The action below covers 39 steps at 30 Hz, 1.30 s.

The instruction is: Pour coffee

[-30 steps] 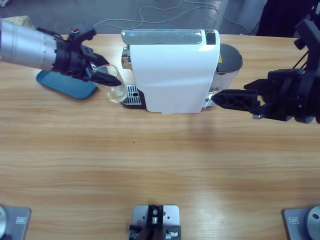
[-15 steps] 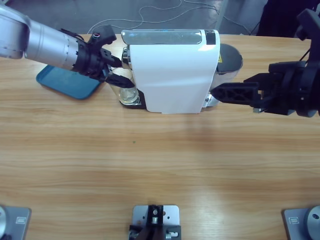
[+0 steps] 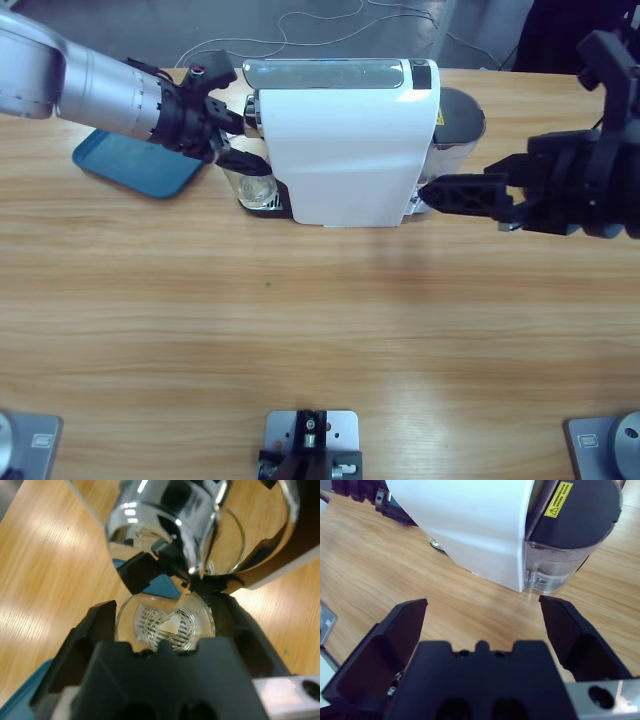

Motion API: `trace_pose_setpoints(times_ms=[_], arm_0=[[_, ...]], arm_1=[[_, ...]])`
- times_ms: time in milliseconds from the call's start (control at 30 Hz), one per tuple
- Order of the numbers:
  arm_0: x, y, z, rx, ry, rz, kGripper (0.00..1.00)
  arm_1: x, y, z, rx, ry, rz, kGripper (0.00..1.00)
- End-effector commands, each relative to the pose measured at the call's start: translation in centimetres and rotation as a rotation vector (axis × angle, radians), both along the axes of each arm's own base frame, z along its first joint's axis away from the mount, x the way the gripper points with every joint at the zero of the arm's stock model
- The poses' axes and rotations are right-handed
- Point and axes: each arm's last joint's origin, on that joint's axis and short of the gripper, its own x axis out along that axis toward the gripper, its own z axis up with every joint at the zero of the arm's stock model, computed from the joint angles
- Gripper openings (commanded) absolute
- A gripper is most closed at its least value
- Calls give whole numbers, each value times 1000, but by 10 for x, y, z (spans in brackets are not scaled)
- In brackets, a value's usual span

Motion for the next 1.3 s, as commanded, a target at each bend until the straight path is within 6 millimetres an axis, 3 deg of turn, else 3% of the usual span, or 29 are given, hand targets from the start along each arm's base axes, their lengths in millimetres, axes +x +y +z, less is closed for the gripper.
trace_pose_setpoints(times_ms=[33,267,467,733,833,1000,1067,1100,1167,1200,1233,1300], arm_0=[[6,-4,-11,21,0,21,982],[-7,11,2,1,0,53,982],[-29,29,3,9,14,63,982],[-59,55,21,-8,-25,91,982],[-74,68,24,-9,-15,155,982],[-102,83,24,-40,46,211,982],[-111,85,24,-26,81,240,982],[-118,86,25,-13,95,252,982],[-128,87,30,-27,115,274,982],[-131,87,32,-42,125,290,982],[-135,87,36,-66,138,306,982],[-141,87,40,-90,160,315,982]], arm_1=[[8,4,-7,-45,20,-9,1000],[8,4,-7,-46,20,-9,1000],[8,3,-6,-42,16,-11,1000],[7,3,1,-25,-3,-14,1000],[2,-5,12,-33,-23,-21,1000],[0,-12,62,-87,-124,-26,979],[3,-9,74,-118,-124,-7,853],[3,-8,81,-130,-133,3,740],[7,-8,98,-144,-145,-4,418],[12,-9,108,-145,-145,-14,104],[19,-9,115,-148,-155,-33,0],[39,-9,130,-166,-154,-98,0]])
